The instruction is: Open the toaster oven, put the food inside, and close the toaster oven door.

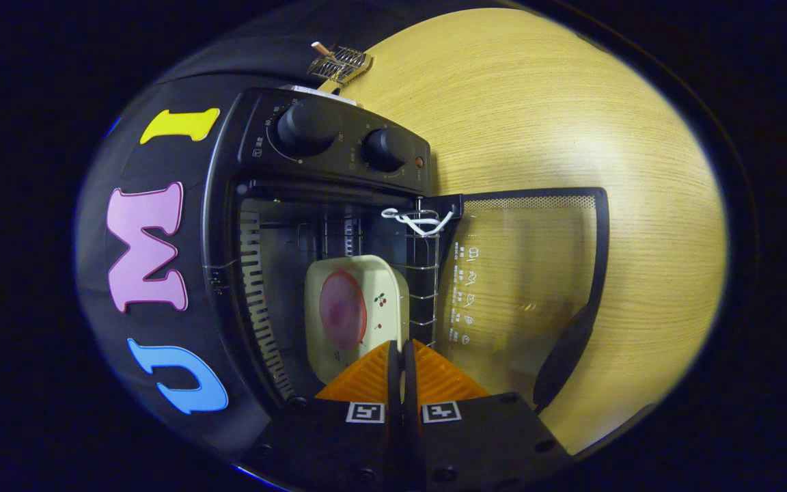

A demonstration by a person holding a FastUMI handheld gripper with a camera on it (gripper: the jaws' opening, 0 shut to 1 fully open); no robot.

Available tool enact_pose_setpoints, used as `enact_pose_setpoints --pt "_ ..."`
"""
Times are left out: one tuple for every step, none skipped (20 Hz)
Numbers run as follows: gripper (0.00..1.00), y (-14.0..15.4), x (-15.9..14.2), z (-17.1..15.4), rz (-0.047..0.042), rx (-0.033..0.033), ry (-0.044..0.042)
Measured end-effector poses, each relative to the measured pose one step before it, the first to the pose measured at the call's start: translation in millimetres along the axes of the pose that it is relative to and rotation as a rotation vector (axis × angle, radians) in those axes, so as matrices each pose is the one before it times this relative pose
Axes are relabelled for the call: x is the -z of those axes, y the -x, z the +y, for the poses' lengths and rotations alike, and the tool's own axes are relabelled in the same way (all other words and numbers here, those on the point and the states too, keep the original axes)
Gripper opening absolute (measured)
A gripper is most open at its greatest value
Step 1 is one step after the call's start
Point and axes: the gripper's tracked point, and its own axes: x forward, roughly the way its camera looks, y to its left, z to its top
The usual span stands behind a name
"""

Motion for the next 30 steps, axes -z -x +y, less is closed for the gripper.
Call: enact_pose_setpoints --pt "0.06 -1.88 3.87 0.76 0.00228 0.00242 -0.00167" --pt "0.06 -1.7 1.64 1.61 0.0019 -0.00068 -0.00239" --pt "0.06 -0.54 2.33 0.51 -0.00392 0.00185 -0.00533" --pt "0.07 -0.26 -0.81 0.66 -0.00534 0.00283 -0.00778" --pt "0.07 -2.82 1.39 0.82 -0.00079 0.00239 -0.00781" --pt "0.08 -0.01 1.7 0.29 0.00312 0.00059 -0.0039" --pt "0.08 -0.22 -0.11 0.34 0.00049 -0.00219 -0.00084" --pt "0.1 -0.73 0.23 -0.11 0.00363 -0.00045 0.00069" --pt "0.1 -0.48 2.71 -0.12 0.01025 0.00195 0.00001" --pt "0.11 0.36 4.3 -1.02 0.02183 0.00384 -0.00344" --pt "0.11 0.98 2.93 -0.24 0.01407 0.003 -0.00415" --pt "0.12 1.16 0.69 2.66 0.00698 -0.00994 -0.00155" --pt "0.15 1.71 0.28 2.02 0.00285 -0.00917 -0.00002" --pt "0.22 3.29 1.93 -0.29 0.00974 -0.00028 -0.00075" --pt "0.25 4.37 0.51 1.31 0.00793 -0.0064 0.00201" --pt "0.31 4.67 -1.22 2.23 -0.00085 -0.01092 0.01272" --pt "0.33 3.8 -1.16 -0.99 0.00064 -0.0037 0.02252" --pt "0.4 5.92 -0.93 -0.6 0.00418 -0.00418 0.01962" --pt "0.48 4.72 -2.17 -0.93 0.00427 -0.00463 0.01496" --pt "0.69 5.1 -0.55 -0.78 0.00465 -0.00486 0.01476" --pt "0.83 7.53 -3.02 -0.68 0.00118 -0.01074 0.02096" --pt "0.97 4.2 -2.16 -1.01 0.00083 -0.00659 0.04154" --pt "0.97 6.81 -4.73 -2.19 -0.00371 -0.00895 0.04496" --pt "0.97 8.71 -1.87 0.61 0.00312 -0.01658 0.03433" --pt "0.97 7.79 -1.04 2.85 0.00805 -0.02354 0.02617" --pt "0.97 6.89 0.03 2.18 0.01076 -0.01765 0.02797" --pt "0.97 7.76 1.09 0.67 0.01575 -0.01224 0.03179" --pt "0.97 9.57 3.44 0.15 0.02324 -0.00817 0.03925" --pt "0.97 8.8 3.25 0.86 0.02461 -0.0113 0.04161" --pt "0.97 9.27 2.74 0.66 0.01775 -0.00989 0.03548"
